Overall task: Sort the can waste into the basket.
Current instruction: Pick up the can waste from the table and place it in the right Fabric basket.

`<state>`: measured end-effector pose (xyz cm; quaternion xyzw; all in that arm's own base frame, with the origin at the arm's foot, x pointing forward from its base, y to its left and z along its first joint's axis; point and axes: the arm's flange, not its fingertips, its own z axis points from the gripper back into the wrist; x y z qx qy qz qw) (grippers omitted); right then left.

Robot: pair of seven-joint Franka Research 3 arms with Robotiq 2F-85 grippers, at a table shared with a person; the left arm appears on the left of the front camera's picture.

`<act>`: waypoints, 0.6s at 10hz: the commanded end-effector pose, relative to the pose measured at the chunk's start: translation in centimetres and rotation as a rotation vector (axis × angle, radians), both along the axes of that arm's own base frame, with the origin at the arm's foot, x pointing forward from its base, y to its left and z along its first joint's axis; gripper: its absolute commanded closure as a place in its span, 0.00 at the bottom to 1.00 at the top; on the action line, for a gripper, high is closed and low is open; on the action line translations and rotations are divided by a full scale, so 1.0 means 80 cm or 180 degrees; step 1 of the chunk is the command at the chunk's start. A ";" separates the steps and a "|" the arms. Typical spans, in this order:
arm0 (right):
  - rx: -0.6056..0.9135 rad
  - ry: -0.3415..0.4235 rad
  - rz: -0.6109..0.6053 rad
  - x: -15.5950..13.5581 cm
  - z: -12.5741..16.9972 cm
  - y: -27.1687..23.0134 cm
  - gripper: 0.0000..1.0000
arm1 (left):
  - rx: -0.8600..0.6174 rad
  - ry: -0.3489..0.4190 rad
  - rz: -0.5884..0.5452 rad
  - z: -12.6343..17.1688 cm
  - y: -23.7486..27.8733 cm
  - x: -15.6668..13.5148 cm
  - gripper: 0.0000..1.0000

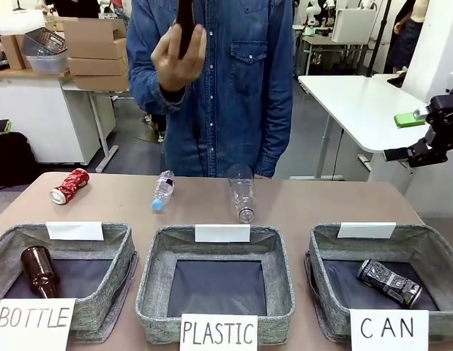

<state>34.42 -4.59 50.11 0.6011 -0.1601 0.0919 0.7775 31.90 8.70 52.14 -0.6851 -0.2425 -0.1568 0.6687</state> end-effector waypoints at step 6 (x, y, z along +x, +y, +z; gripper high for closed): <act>-0.0027 -0.0047 0.0056 -0.002 0.000 -0.002 0.00 | -0.0047 -0.0074 -0.0013 0.003 -0.002 0.000 0.00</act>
